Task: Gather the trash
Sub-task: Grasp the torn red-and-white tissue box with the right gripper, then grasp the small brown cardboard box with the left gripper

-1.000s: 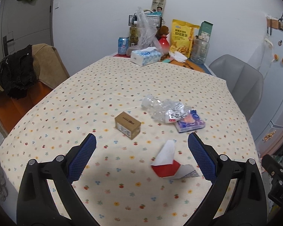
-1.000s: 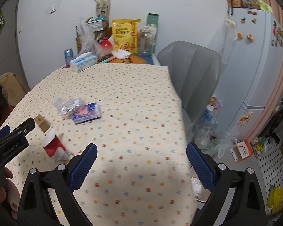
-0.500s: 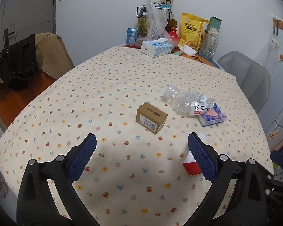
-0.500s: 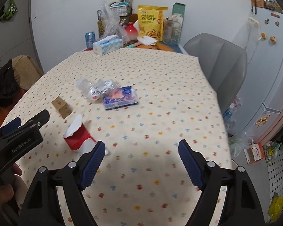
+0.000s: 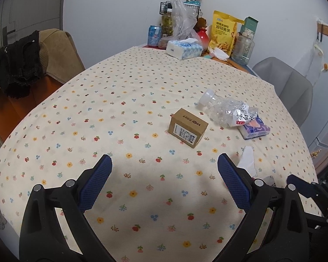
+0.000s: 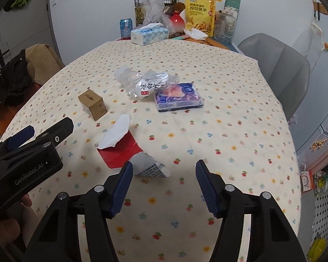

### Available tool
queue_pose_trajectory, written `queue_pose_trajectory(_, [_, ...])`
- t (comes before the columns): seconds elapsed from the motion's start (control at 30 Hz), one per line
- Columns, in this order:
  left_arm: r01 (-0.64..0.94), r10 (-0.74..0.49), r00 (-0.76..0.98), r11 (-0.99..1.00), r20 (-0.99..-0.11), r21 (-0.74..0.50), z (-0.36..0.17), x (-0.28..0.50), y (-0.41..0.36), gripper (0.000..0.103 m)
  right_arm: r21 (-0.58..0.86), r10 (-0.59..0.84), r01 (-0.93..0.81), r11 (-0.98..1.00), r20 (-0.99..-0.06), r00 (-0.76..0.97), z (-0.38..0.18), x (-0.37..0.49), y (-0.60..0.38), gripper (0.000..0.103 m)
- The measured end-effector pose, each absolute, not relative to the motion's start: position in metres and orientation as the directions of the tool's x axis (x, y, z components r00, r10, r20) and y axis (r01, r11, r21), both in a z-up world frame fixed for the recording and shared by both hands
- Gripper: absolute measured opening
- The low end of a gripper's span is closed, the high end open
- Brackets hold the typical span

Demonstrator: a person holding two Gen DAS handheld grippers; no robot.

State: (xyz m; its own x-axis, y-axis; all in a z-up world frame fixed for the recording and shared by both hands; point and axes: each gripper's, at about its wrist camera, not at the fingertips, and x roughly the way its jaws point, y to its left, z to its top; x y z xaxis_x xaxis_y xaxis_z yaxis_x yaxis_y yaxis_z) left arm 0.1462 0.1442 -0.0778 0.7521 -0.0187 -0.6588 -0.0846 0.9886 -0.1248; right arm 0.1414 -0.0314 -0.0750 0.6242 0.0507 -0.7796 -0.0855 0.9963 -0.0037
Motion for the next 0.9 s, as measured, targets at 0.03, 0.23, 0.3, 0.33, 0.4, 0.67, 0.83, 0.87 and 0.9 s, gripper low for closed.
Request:
queue_pose_trajectory(0.03, [-0.082, -0.02, 0.752, 0.989, -0.659, -0.123, -0.078, 0.147, 0.144, 0.096, 0.002, 0.057, -0.09, 0.996, -0.784, 0.619, -0.077, 0.143, -0.031, 0.048])
queue_pose_trajectory(0.23, [-0.069, -0.024, 0.746, 0.991, -0.666, -0.114, -0.078, 0.154, 0.14, 0.096, 0.033, 0.092, -0.109, 0.993, -0.799, 0.595, -0.083, 0.149, -0.033, 0.003])
queue_pose_trajectory(0.3, [-0.059, -0.031, 0.743, 0.992, -0.668, -0.112, -0.078, 0.157, 0.137, 0.096, 0.03, 0.081, -0.095, 0.995, -0.797, 0.599, -0.083, 0.151, -0.037, 0.002])
queue_pose_trajectory(0.33, [-0.055, -0.034, 0.743, 0.992, -0.668, -0.111, -0.078, 0.159, 0.135, 0.096, 0.028, 0.071, -0.082, 0.996, -0.795, 0.602, -0.082, 0.152, -0.041, 0.002])
queue_pose_trajectory(0.4, [-0.04, -0.041, 0.746, 0.994, -0.665, -0.106, -0.076, 0.163, 0.128, 0.096, 0.023, 0.052, -0.054, 0.998, -0.789, 0.612, -0.079, 0.154, -0.051, 0.002])
queue_pose_trajectory(0.67, [-0.005, -0.051, 0.728, 0.997, -0.683, -0.081, -0.08, 0.186, 0.103, 0.096, 0.018, 0.004, 0.016, 1.0, -0.78, 0.626, -0.073, 0.16, -0.083, 0.002])
queue_pose_trajectory(0.83, [-0.015, -0.033, 0.71, 0.998, -0.704, -0.062, -0.084, 0.201, 0.096, 0.094, 0.023, -0.005, 0.037, 0.999, -0.779, 0.627, -0.073, 0.164, -0.097, 0.002])
queue_pose_trajectory(0.87, [-0.018, -0.03, 0.706, 0.998, -0.708, -0.06, -0.085, 0.203, 0.096, 0.092, 0.024, -0.006, 0.04, 0.999, -0.779, 0.627, -0.073, 0.166, -0.099, 0.002])
queue_pose_trajectory(0.9, [-0.022, -0.026, 0.702, 0.998, -0.711, -0.059, -0.085, 0.205, 0.095, 0.09, 0.026, -0.007, 0.045, 0.999, -0.78, 0.626, -0.074, 0.167, -0.102, 0.002])
